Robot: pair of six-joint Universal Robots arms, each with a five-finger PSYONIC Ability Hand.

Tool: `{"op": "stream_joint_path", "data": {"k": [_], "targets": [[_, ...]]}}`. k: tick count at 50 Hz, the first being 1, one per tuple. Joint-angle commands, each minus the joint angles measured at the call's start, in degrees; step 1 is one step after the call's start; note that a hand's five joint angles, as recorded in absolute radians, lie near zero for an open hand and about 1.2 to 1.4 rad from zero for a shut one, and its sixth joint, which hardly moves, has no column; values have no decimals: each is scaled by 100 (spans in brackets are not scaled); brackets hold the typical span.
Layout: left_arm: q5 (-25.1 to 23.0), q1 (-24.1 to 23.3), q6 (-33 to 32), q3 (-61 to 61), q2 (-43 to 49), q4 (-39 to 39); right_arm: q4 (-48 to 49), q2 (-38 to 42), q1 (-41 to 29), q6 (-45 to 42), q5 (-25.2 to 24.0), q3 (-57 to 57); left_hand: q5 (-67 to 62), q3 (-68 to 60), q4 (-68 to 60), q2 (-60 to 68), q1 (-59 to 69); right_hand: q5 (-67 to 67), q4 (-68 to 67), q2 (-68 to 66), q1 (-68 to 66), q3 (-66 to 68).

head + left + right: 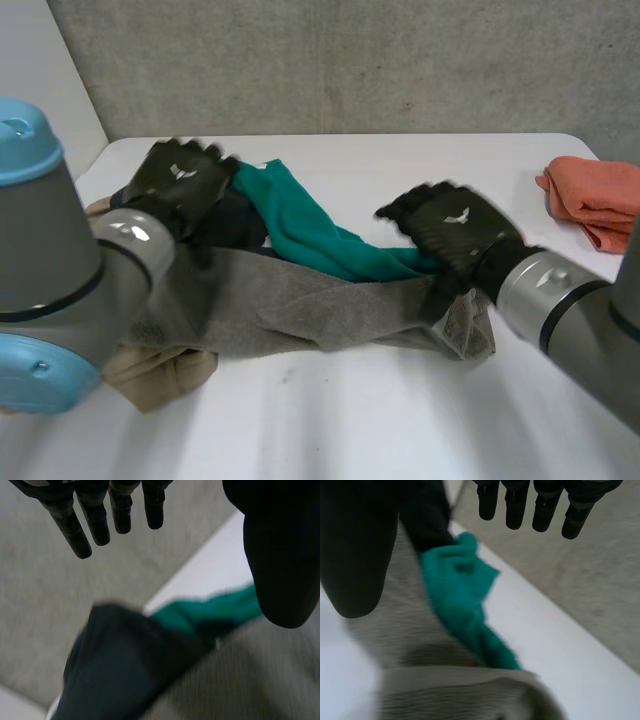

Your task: Fold the laundry.

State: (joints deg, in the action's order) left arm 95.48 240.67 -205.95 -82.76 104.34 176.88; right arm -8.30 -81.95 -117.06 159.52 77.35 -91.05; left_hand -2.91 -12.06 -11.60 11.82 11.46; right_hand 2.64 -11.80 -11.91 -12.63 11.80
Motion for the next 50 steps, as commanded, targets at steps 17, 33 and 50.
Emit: {"op": "stream_joint_path", "data": {"k": [17, 33, 50], "targets": [[-873, 1104, 20, -549, 1168, 1024, 1269, 557, -63, -290, 711, -713, -6709, -6794, -6839, 6818, 6854, -264, 180, 191, 263, -180], [-425, -283, 1100, 461, -686, 1192, 1287, 232, 605, -255, 474, -467, -6709, -6794, -6840, 6818, 6854, -264, 180, 191, 263, -180], [366, -1050, 1286, 498, -194, 287, 567, 73, 721, 193, -641, -396, -169, -254, -300, 278, 314, -264, 180, 191, 263, -180]]}}
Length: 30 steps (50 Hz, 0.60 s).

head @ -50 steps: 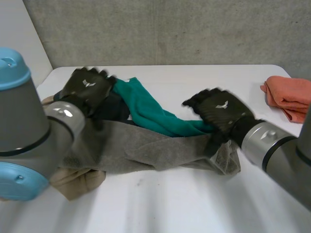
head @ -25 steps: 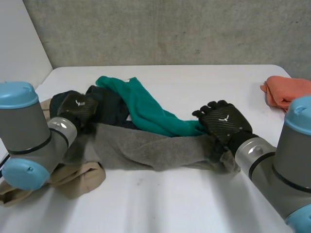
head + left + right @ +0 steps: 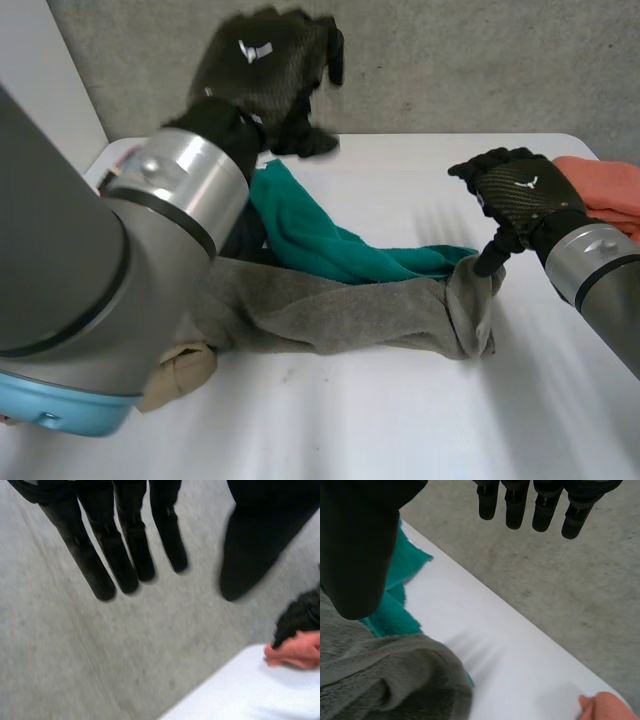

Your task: Fold the laundry.

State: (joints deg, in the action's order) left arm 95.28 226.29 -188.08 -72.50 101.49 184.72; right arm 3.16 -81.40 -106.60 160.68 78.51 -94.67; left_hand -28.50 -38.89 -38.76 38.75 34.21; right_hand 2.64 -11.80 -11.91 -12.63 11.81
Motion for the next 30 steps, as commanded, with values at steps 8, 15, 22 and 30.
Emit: {"op": "stream_joint_path", "data": {"k": [8, 15, 22, 30], "targets": [[-17, 1197, -476, -1687, -410, -271, -703, 642, -1590, 359, -1014, 132, 2846, 2885, 2871, -2870, -2416, -264, 180, 191, 263, -181], [-404, 1549, -64, -2320, -858, 222, 201, 1932, -2496, 474, 170, 773, 2846, 2885, 2871, -2870, -2416, -264, 180, 191, 263, -181], [-378, 1620, 201, -2558, -1000, 293, 870, 3041, -2848, 237, 999, 1485, 2846, 2885, 2871, -2870, -2416, -264, 180, 191, 263, -181], [-378, 1786, 219, -2743, -1087, 319, 1257, 3281, -2884, 16, 1122, 1706, 2846, 2885, 2871, -2870, -2416, 6736, -6820, -6809, -6737, 6819]]}}
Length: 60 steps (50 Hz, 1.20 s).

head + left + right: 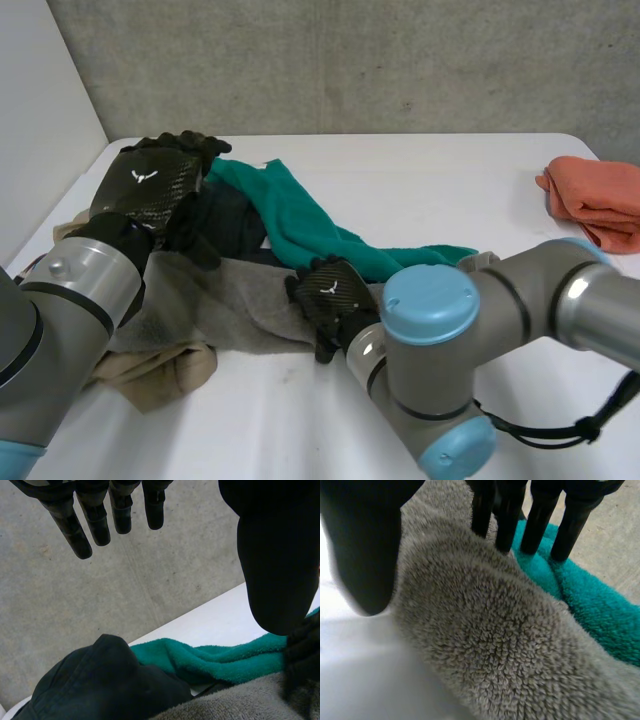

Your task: Fold the laundry.

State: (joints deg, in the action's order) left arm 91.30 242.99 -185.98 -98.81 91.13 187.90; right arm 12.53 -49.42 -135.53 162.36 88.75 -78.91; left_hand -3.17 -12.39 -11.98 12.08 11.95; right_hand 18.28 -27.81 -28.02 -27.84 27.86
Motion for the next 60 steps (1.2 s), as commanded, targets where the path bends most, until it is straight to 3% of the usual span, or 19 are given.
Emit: {"op": "stream_joint_path", "data": {"k": [1, 9, 17, 21, 29, 35, 40, 50, 58, 60], "targets": [[20, 144, 9, -95, -60, 1, 416, -14, 18, -99, 142, 61, 317, 239, 198, -208, -195, 5172, -5219, -5198, -5216, 5214], [-15, 381, 18, 46, -227, 10, 998, -2026, 746, 437, -85, -493, 317, 239, 198, -208, -195, 5172, -5219, -5198, -5216, 5214], [-138, 609, 105, 265, -421, -34, -548, -3152, 2354, 315, -920, -160, 317, 239, 198, -208, -195, 5172, -5219, -5198, -5216, 5214], [-410, 724, 176, 327, -412, -69, -1225, -3486, 3583, 156, -1297, 7, 317, 239, 198, -208, -195, 5172, -5219, -5198, -5216, 5214], [-876, 453, 150, 441, 253, -34, -1060, -3373, 4499, 261, -2405, -457, 317, 239, 198, -208, -195, 5172, -5219, -5198, -5216, 5214], [-938, -154, -43, 933, 1441, 54, -761, -2898, 4659, 244, -2275, -757, 317, 239, 198, -208, -195, 5172, -5219, -5198, -5216, 5214], [-1000, -593, -631, 1836, 2678, 98, -717, -2687, 4501, 86, -2152, -1029, 317, 239, 198, -208, -195, 5172, -5219, -5198, -5216, 5214], [-1228, -963, -1353, 3832, 4570, -147, -436, -2687, 4307, -143, -2116, -1574, -209, -287, -328, 318, 330, 5172, -5219, -5198, -5216, 5214], [-965, -867, -1872, 5037, 5608, -535, -303, -2652, 4246, -222, -2116, -1715, -3619, -3697, -3738, 3728, 3741, 5172, -5219, -5198, -5216, 5214], [-895, -849, -1890, 5187, 5714, -517, -295, -2625, 4254, -231, -2108, -1715, -6439, -6516, -6558, 6548, 6560, 5172, -5219, -5198, -5216, 5214]]}}
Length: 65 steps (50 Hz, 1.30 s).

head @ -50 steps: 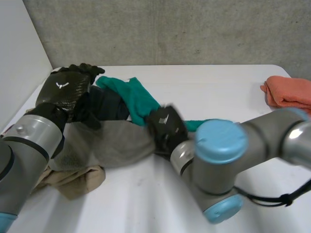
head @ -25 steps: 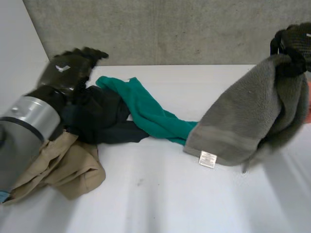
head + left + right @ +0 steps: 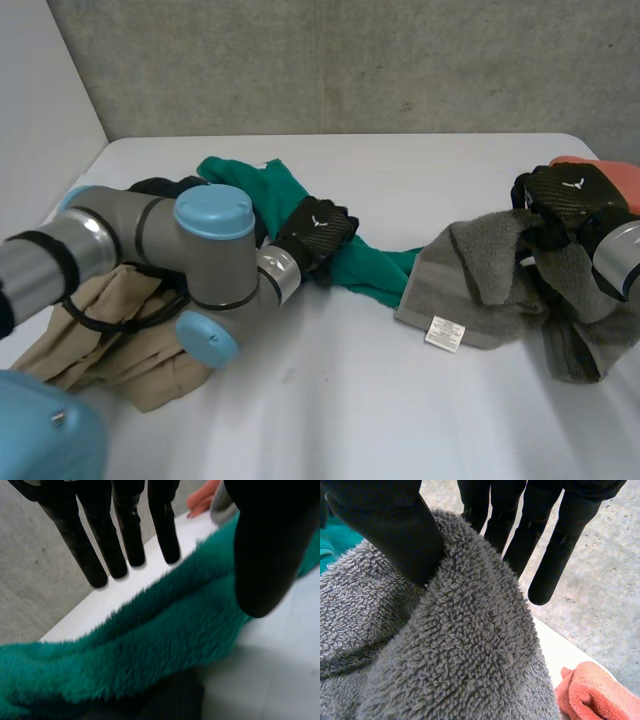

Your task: Fold the laundry.

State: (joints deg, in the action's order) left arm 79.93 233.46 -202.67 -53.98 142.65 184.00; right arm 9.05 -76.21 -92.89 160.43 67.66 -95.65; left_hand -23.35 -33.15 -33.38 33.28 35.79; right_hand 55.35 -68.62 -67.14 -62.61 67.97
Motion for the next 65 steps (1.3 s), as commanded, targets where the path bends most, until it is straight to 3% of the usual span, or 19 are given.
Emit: {"op": "stream_joint_path", "data": {"k": [1, 5, 9, 10, 14, 18, 24, 25, 27, 28, 31, 40, 46, 50, 53, 54, 56, 62, 65], "targets": [[268, 112, -229, 740, 589, -119, 53, 71, -10, -47, 2, -33, -4662, -4683, -4660, 4670, 4419, 1465, -1138, -1286, -1739, 1203], [680, 217, -623, 828, 396, -75, 79, 89, 26, -64, 37, -7, -4665, -4685, -4662, 4672, 4421, 1465, -1138, -1286, -1739, 1203], [1690, 674, -985, 837, -306, 249, 79, 71, 34, -64, 37, 11, -4665, -4685, -4662, 4672, 4421, 1465, -1138, -1286, -1739, 1203], [2101, 927, -941, 819, -638, 589, 79, 63, 17, -64, 37, 11, -4665, -4685, -4662, 4672, 4421, 1465, -1138, -1286, -1739, 1203], [2824, 1691, -792, 793, -1228, 1512, 79, 10, -36, -38, 28, -24, -4665, -4685, -4662, 4672, 4421, 1465, -1138, -1286, -1739, 1203], [2949, 2334, -809, 985, -1266, 1665, 79, -17, -115, -47, 37, -68, -4665, -4685, -4662, 4672, 4421, 1465, -1138, -1286, -1739, 1203], [2485, 2564, -652, 1118, -976, 929, 79, -61, -211, -73, 37, -129, -4665, -4685, -4662, 4672, 4421, 1465, -1138, -1286, -1739, 1203], [2109, 2538, -459, 961, -1010, 640, 79, -61, -220, -73, 37, -138, -1852, -1873, -1850, 1860, 1609, 1465, -1138, -1286, -1739, 1203], [1686, 2494, -300, 741, -1098, 383, 79, -69, -229, -73, 37, -138, 1892, 1872, 1895, -1884, -2136, 1465, -1138, -1286, -1739, 1203], [1309, 2424, -177, 479, -1203, 199, 79, -61, -238, -82, 37, -138, 2335, 2315, 2338, -2328, -2579, 1465, -1138, -1286, -1739, 1203], [877, 2328, -132, -144, -1545, 127, 79, -69, -264, -91, 46, -147, 2335, 2315, 2338, -2328, -2579, 1465, -1138, -1286, -1739, 1203], [489, 1923, -202, -2264, -2715, 92, 79, -69, -264, -143, 55, -217, 2335, 2315, 2338, -2328, -2579, 1465, -1138, -1286, -1739, 1203], [400, 1861, -413, -2872, -2585, 214, 97, -52, -264, -214, 55, -261, 2335, 2315, 2338, -2328, -2579, 1465, -1138, -1286, -1739, 1203], [646, 2037, -580, -2627, -2040, 540, 132, -8, -317, -275, 55, -314, 2335, 2315, 2338, -2328, -2579, 1465, -1138, -1286, -1739, 1203], [804, 2151, -598, -2249, -1574, 681, 158, 27, -352, -354, 55, -358, -185, -205, -182, 192, -59, 1465, -1138, -1286, -1739, 1203], [857, 2212, -572, -2039, -1382, 672, 167, 36, -361, -398, 55, -375, -2241, -2261, -2238, 2248, 1997, 1465, -1138, -1286, -1739, 1203], [910, 2248, -563, -1854, -1222, 619, 176, 45, -361, -433, 72, -393, -4654, -4675, -4652, 4662, 4410, 1465, -1138, -1286, -1739, 1203], [1419, 2458, -589, -1151, -1379, 645, 272, 62, -335, -495, 160, -376, -4665, -4685, -4662, 4672, 4421, 1465, -1138, -1286, -1739, 1203], [2095, 2748, -607, -606, -1573, 1189, 272, 54, -352, -486, 160, -367, -4665, -4685, -4662, 4672, 4421, 1465, -1138, -1286, -1739, 1203]]}}
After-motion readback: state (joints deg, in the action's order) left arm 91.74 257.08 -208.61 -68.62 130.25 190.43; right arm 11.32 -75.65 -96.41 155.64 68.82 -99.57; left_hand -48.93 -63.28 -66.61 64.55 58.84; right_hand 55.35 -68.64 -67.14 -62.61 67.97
